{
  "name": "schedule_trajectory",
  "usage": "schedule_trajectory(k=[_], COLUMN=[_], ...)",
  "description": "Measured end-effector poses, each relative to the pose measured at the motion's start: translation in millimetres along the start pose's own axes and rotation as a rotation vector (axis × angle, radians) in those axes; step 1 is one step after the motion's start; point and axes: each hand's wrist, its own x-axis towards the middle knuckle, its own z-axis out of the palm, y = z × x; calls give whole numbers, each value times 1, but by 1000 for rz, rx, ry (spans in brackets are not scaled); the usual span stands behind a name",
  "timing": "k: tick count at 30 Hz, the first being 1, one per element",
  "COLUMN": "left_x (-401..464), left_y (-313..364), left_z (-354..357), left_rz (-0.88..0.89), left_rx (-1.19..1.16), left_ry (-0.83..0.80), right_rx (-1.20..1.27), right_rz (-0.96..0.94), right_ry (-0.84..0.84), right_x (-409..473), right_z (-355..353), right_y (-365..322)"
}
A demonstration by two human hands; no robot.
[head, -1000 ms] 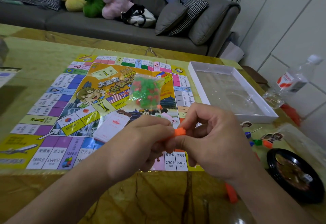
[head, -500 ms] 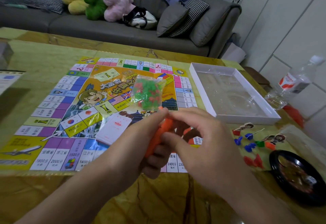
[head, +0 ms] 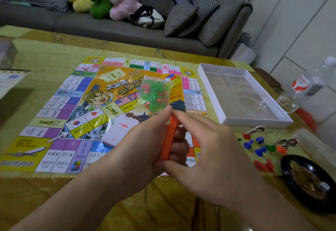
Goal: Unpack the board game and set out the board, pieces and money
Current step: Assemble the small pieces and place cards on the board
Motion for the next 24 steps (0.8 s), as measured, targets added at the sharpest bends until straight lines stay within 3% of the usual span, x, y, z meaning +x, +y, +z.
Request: schedule_trajectory(k=[1, 2, 14, 19, 24], left_x=[0, -1, -1, -2, -3], left_y=[1, 1, 4, 4, 6], left_z=[4, 5, 12, 6, 3], left_rz=[-28, -50, -102, -58, 123], left_rx=[-109, -147, -46, -4, 36], left_ry=[60, -2, 169, 132, 200], right_rx=[-15, -21, -111, -48, 109], right_rz=[-16, -33, -93, -29, 86], right_ry=[17, 36, 63, 65, 120], right_x=[-1, -1, -4, -4, -2], right_z=[-1, -2, 2, 0, -8], right_y=[1, 1, 3, 6, 14])
